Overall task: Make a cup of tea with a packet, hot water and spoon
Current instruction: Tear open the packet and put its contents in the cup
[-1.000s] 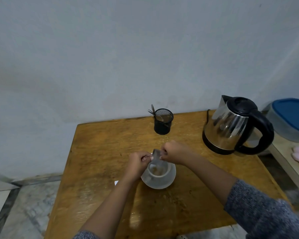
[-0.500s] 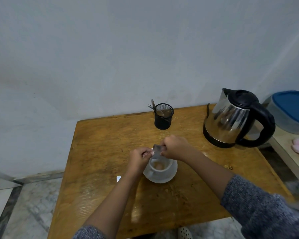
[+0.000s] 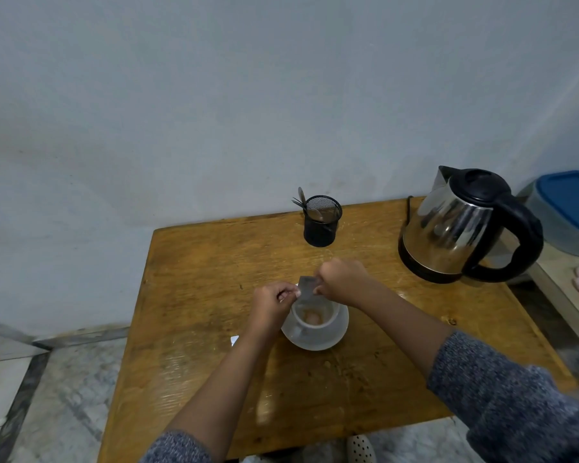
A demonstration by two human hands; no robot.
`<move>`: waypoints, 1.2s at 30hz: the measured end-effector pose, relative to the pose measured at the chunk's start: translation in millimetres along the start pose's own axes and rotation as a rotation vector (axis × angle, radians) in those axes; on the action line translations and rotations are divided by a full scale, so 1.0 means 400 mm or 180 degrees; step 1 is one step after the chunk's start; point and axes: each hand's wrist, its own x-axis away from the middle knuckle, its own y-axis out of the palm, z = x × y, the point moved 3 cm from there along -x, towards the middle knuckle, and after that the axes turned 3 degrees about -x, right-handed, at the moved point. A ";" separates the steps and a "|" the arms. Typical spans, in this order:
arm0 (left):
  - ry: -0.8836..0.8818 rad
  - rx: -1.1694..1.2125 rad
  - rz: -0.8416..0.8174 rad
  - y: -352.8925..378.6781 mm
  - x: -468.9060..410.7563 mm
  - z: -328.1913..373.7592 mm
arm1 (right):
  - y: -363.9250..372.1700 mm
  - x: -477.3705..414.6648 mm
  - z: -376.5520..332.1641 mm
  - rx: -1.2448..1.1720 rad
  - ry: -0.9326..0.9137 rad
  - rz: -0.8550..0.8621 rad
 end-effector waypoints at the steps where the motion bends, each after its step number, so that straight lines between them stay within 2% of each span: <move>1: -0.0011 0.0023 0.0027 -0.001 0.001 0.001 | 0.000 -0.002 0.000 -0.0019 -0.0017 -0.0001; 7: -0.0016 0.0030 0.0090 -0.003 0.003 -0.006 | 0.001 0.002 -0.001 -0.0309 -0.0046 -0.0060; 17: -0.0024 0.0094 0.0077 0.004 0.011 -0.009 | 0.005 0.009 0.004 -0.0308 -0.0160 0.0009; 26: -0.0125 0.0195 0.0109 0.001 0.013 0.011 | 0.016 -0.003 0.012 -0.0895 -0.0032 0.0050; 33: 0.0014 0.0289 0.0095 0.004 0.020 0.014 | 0.013 0.001 0.011 -0.0721 -0.0178 -0.0020; 36: 0.0035 0.0383 0.0160 0.003 0.029 0.006 | 0.012 0.005 0.012 -0.0880 -0.0136 0.0034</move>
